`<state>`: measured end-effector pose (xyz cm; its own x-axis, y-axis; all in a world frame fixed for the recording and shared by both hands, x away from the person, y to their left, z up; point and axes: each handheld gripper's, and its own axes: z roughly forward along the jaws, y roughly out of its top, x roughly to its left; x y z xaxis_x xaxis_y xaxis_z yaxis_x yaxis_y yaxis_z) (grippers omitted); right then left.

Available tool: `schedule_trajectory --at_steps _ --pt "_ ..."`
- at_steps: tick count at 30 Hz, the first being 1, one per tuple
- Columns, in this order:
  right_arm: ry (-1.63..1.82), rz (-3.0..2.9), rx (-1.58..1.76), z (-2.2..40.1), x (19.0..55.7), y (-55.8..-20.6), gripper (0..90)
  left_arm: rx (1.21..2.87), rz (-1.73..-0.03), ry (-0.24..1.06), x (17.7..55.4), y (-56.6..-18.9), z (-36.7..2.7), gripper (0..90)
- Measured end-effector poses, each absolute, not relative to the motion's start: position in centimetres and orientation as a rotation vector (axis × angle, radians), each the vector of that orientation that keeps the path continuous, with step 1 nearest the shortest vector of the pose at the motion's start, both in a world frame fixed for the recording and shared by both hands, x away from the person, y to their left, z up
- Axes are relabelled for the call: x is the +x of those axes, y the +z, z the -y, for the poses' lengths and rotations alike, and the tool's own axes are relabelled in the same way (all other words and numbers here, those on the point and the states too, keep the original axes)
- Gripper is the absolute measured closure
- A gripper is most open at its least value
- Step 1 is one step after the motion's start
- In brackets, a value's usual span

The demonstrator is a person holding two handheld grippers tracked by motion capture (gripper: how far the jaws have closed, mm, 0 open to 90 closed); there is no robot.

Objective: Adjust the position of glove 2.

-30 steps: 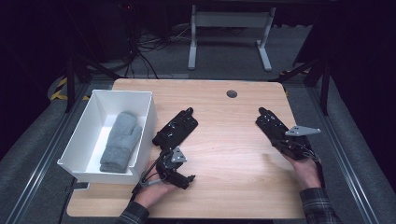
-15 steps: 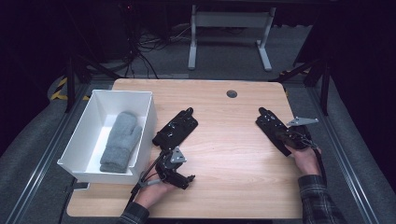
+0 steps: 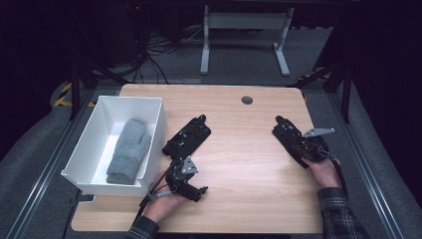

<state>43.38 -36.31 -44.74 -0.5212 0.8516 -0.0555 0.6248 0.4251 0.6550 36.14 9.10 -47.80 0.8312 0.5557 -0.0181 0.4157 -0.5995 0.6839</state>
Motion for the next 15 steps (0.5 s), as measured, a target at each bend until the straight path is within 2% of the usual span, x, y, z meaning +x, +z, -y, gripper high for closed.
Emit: schedule_trajectory --at_steps 15 --pt "0.830 -2.438 1.141 33.6 41.3 -44.6 90.0 2.297 -0.707 0.253 36.1 -47.8 -9.1 0.5"
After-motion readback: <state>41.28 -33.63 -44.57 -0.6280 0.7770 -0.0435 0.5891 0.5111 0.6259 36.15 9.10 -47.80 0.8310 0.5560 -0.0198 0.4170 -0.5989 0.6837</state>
